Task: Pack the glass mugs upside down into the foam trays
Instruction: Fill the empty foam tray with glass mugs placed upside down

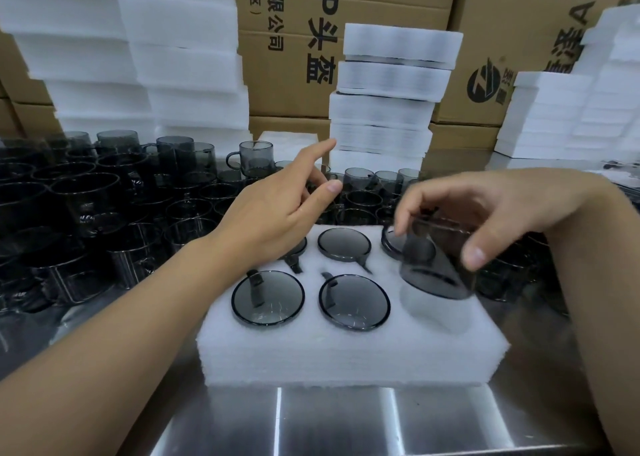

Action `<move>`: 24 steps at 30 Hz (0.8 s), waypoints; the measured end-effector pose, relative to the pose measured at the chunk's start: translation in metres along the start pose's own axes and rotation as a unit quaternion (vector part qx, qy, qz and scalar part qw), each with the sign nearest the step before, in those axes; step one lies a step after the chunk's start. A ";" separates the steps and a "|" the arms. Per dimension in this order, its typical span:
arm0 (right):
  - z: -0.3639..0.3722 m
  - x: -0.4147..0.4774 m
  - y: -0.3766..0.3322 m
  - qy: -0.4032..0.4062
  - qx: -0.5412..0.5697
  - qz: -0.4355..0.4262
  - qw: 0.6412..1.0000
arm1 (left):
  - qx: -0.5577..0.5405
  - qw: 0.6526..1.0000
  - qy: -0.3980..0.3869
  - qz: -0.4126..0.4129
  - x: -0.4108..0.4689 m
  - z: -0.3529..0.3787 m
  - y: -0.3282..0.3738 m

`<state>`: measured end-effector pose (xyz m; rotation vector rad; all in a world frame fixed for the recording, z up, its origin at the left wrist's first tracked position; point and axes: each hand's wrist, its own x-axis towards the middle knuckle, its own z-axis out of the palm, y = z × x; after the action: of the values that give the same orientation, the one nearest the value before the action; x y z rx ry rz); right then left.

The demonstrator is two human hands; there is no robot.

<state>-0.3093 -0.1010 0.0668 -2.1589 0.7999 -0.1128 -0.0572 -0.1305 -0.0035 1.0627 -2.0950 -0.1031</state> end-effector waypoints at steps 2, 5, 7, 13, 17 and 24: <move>-0.003 -0.006 0.002 -0.034 -0.001 0.017 0.999 | 0.003 1.000 -0.003 0.000 0.000 0.000 0.000; -0.001 -0.006 -0.004 -0.067 0.007 0.048 0.997 | 0.003 1.000 -0.010 -0.001 -0.001 0.000 0.000; 0.003 -0.003 -0.011 -0.085 -0.009 0.060 0.995 | -0.002 1.000 -0.013 -0.002 -0.001 0.000 0.000; 0.011 0.001 -0.018 -0.064 -0.061 0.100 0.991 | -0.004 1.000 -0.017 -0.004 -0.001 -0.001 0.000; 0.011 0.000 -0.019 -0.051 -0.083 0.119 0.988 | -0.005 1.000 -0.018 -0.006 0.000 -0.001 0.000; 0.013 0.001 -0.021 -0.056 -0.123 0.133 0.982 | 0.002 1.000 -0.028 0.000 0.000 0.001 -0.002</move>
<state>-0.2935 -0.0831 0.0732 -2.2383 1.0738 0.2553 -0.0563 -0.1317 -0.0050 1.0741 -2.1448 -0.1306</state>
